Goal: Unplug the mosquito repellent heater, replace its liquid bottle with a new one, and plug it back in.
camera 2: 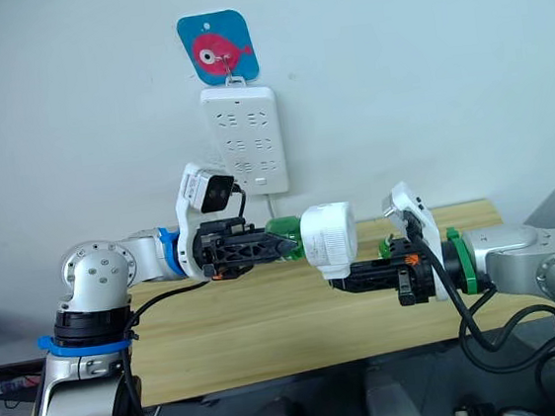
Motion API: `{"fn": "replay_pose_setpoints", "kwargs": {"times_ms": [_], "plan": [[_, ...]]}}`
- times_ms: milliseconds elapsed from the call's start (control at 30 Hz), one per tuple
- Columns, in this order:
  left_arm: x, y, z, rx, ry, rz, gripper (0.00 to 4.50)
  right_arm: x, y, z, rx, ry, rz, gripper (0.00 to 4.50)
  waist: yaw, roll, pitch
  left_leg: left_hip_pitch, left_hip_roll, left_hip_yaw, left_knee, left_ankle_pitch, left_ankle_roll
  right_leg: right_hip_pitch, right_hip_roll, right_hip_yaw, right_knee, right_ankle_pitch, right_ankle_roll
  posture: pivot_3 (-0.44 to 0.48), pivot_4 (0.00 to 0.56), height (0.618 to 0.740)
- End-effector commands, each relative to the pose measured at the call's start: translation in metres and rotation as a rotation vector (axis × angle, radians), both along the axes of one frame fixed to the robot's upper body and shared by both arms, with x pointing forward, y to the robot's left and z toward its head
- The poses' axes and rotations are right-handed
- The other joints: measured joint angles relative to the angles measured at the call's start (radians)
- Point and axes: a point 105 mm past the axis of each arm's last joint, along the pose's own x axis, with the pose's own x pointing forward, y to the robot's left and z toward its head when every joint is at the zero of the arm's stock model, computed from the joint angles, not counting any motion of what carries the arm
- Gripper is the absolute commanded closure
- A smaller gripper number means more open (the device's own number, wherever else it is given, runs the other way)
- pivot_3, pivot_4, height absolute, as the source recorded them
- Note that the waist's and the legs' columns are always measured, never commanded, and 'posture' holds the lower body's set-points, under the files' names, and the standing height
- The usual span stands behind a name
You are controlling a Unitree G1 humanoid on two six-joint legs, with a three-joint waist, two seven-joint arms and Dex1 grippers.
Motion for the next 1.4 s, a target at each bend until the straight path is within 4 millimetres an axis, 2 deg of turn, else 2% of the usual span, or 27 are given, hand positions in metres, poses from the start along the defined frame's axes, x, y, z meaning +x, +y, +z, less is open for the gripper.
{"fn": "replay_pose_setpoints", "kwargs": {"times_ms": [33,800,1400], "plan": [[0.001,-0.001,0.002,0.000,-0.038,0.021,2.28,-0.013,0.009,0.019,0.065,-0.035,0.071,4.50,0.000,0.000,0.000,0.000,0.000,0.000,0.000,0.000,0.000,0.000,0.000,0.000,0.000,0.000,0.000,-0.188,0.139,0.730],[0.004,0.000,-0.016,0.061,-0.111,0.052,2.28,-0.022,0.014,0.038,0.169,0.071,0.071,4.50,-0.002,0.000,0.000,0.000,0.000,0.000,0.000,0.000,0.000,0.000,0.002,0.000,0.000,0.000,0.000,-0.190,0.139,0.730],[0.003,-0.001,-0.020,0.070,-0.127,0.051,2.28,-0.022,0.017,0.047,0.222,0.104,0.059,4.50,-0.003,0.000,0.000,0.000,0.000,0.000,0.000,0.000,0.000,0.000,0.004,0.000,0.000,0.000,0.000,-0.191,0.140,0.730]]}}
